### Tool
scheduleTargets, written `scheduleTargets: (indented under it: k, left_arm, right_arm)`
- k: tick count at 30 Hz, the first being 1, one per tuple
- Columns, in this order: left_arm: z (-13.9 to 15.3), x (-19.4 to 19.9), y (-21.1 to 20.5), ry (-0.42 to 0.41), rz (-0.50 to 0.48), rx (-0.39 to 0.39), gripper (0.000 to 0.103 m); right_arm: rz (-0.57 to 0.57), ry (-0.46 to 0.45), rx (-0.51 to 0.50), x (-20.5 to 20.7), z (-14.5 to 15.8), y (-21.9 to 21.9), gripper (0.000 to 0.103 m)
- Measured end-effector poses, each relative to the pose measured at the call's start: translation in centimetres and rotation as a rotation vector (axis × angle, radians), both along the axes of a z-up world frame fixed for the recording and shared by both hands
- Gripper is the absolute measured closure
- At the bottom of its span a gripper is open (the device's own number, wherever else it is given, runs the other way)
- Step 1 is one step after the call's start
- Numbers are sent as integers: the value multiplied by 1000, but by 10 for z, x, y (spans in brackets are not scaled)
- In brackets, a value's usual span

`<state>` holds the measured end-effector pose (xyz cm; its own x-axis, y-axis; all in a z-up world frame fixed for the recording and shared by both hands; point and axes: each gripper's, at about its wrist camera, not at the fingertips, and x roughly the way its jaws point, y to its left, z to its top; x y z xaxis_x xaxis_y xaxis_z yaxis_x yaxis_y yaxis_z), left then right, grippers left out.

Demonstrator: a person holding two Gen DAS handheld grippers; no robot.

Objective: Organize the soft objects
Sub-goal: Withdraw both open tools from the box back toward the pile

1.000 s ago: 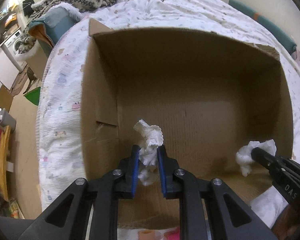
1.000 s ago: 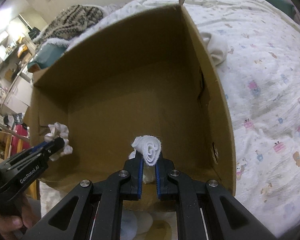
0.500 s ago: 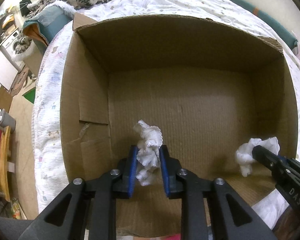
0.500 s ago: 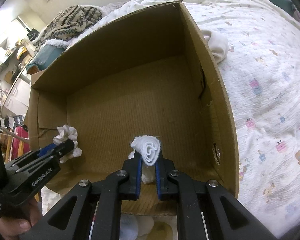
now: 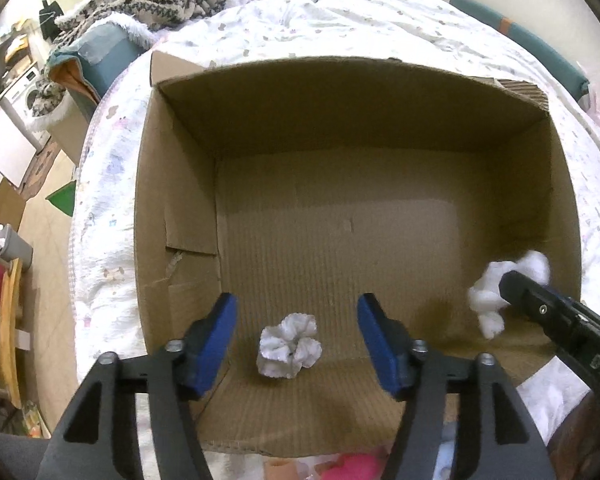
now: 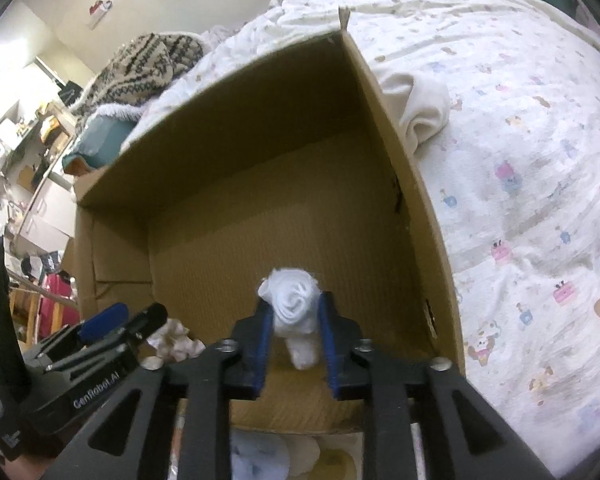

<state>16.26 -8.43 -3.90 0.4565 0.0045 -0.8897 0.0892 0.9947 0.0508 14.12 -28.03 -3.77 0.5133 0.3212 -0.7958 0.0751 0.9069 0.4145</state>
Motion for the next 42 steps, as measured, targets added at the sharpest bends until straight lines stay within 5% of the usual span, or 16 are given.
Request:
scheduleTargets:
  k: [1, 4, 42]
  left_arm:
    - [1, -1, -1, -2, -2, 1, 41]
    - [6, -1, -2, -11, -14, 6, 41]
    - [37, -63, 41, -59, 15, -33, 41]
  right_arm:
    - [3, -15, 16, -1, 2, -1, 46]
    - [4, -46, -24, -5, 10, 3, 34]
    - [-36, -62, -48, -55, 34, -7, 34]
